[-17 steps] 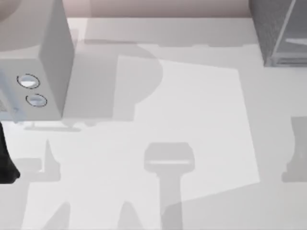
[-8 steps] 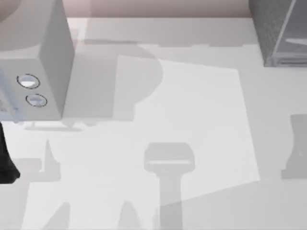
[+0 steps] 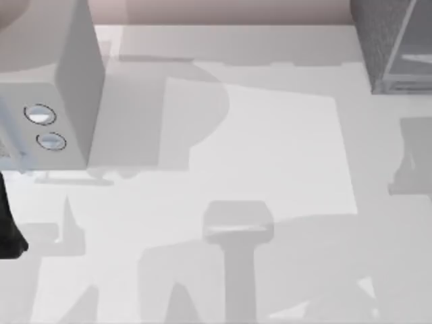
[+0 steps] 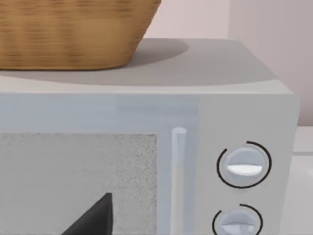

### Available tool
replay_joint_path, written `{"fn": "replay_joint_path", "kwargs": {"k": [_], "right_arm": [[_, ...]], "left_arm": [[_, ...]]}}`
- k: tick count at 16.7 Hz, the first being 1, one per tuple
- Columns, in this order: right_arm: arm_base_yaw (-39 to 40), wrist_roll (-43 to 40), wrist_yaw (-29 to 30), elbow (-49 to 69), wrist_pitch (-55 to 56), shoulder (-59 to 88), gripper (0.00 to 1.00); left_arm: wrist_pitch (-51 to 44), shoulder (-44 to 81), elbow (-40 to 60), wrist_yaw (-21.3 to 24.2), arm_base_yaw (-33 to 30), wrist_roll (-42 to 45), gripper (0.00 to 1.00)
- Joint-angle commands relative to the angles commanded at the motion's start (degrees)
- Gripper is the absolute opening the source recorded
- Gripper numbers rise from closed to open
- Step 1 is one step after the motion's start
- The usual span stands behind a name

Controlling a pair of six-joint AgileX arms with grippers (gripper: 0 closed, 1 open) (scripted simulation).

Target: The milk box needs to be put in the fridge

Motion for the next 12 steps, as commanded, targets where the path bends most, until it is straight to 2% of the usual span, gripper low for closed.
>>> {"fn": "replay_joint_path", "kwargs": {"k": [12], "right_arm": [[-9.2,0.3,-7.6,30.0,37.0,70.7,0.00]], "left_arm": [[0.0,0.0,0.0,0.0,0.0,0.0,1.00]]}}
